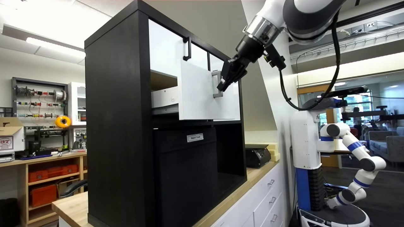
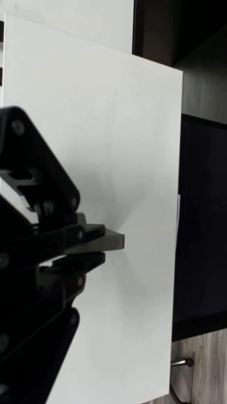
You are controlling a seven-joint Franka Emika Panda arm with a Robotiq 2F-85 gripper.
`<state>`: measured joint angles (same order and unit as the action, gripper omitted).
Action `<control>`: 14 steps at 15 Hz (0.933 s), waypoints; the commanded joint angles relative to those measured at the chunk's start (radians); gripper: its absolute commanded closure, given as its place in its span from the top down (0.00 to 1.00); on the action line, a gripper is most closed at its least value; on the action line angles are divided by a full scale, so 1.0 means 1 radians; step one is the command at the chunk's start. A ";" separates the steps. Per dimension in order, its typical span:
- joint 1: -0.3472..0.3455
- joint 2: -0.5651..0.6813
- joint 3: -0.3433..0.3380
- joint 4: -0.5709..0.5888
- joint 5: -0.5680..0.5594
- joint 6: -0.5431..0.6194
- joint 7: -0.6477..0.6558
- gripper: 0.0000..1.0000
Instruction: Open the bottom drawer
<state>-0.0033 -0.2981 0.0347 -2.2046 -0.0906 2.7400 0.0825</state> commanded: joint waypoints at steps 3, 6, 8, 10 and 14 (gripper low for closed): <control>-0.057 -0.127 0.001 -0.180 -0.023 -0.030 0.042 0.05; -0.076 -0.184 0.013 -0.230 -0.030 -0.029 0.060 0.05; -0.081 -0.217 0.016 -0.267 -0.023 -0.032 0.066 0.05; -0.080 -0.246 0.015 -0.302 -0.011 -0.036 0.071 0.05; -0.080 -0.301 0.011 -0.351 0.008 -0.045 0.081 0.05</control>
<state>-0.0264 -0.5296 0.0554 -2.4239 -0.0845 2.7413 0.1403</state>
